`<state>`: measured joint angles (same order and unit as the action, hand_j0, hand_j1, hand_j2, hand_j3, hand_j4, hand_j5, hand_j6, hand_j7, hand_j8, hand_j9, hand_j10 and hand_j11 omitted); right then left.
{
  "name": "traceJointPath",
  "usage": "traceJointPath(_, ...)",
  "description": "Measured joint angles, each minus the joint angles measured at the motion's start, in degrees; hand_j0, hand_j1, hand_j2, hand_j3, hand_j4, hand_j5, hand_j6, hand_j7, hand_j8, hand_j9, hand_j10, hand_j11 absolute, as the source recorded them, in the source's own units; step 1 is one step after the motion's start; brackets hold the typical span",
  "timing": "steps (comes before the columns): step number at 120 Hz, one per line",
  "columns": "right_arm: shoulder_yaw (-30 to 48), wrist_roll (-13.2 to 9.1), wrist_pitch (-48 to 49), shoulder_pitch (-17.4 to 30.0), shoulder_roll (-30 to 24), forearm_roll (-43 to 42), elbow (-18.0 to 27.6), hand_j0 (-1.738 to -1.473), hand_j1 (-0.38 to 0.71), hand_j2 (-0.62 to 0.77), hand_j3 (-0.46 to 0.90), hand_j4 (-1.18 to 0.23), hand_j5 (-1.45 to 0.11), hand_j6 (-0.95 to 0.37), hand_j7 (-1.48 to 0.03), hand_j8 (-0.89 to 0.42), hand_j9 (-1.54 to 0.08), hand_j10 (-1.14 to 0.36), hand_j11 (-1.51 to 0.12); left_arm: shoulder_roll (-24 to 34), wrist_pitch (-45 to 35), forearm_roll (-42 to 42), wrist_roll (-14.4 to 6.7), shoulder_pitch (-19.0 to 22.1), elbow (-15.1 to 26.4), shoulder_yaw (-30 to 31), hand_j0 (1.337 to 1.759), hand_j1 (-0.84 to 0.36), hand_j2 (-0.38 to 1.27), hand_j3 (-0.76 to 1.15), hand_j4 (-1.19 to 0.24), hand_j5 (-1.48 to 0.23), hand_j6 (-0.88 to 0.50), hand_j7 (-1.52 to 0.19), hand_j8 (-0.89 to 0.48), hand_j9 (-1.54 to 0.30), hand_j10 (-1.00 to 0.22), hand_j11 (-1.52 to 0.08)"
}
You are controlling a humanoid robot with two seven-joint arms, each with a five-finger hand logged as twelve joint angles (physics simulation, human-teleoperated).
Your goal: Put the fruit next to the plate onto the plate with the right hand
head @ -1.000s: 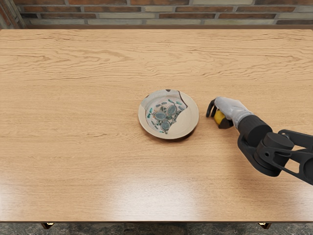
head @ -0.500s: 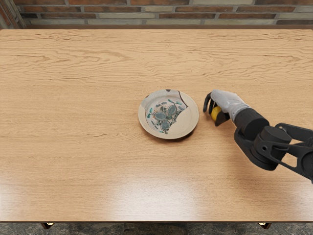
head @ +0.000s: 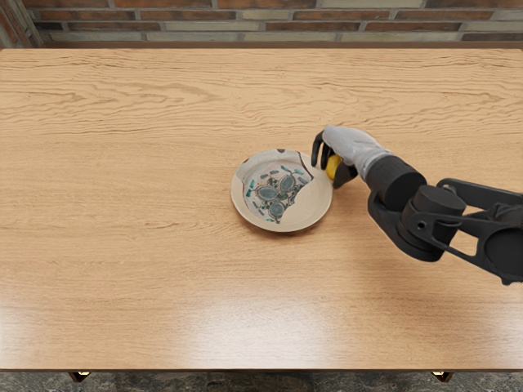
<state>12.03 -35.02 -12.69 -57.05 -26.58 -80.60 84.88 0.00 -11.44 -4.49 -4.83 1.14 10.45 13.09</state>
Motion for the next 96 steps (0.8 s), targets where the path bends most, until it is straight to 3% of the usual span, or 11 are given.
traceJointPath(42, 0.0, 0.0, 0.2, -0.7, 4.8, 0.0, -0.7, -1.655, 0.26, 0.31, 0.0, -0.74, -1.01, -0.75, -0.98, -0.43, -0.98, -0.46, -0.99, 0.0, 0.0, 0.0, 0.0, 0.0, 0.0, 0.0, 1.658, 0.35, 0.0, 0.0, 0.0, 0.0, 0.0, 0.0, 0.0, 0.0, 0.0, 0.0)
traceJointPath(96, -0.3, 0.0, 0.2, -0.7, 13.6, 0.0, -6.2, -1.655, 0.27, 0.3, 0.0, -0.73, -1.01, -0.75, -0.98, -0.43, -0.98, -0.46, -0.99, 0.0, 0.0, 0.0, 0.0, 0.0, 0.0, 0.0, 1.658, 0.35, 0.0, 0.0, 0.0, 0.0, 0.0, 0.0, 0.0, 0.0, 0.0, 0.0)
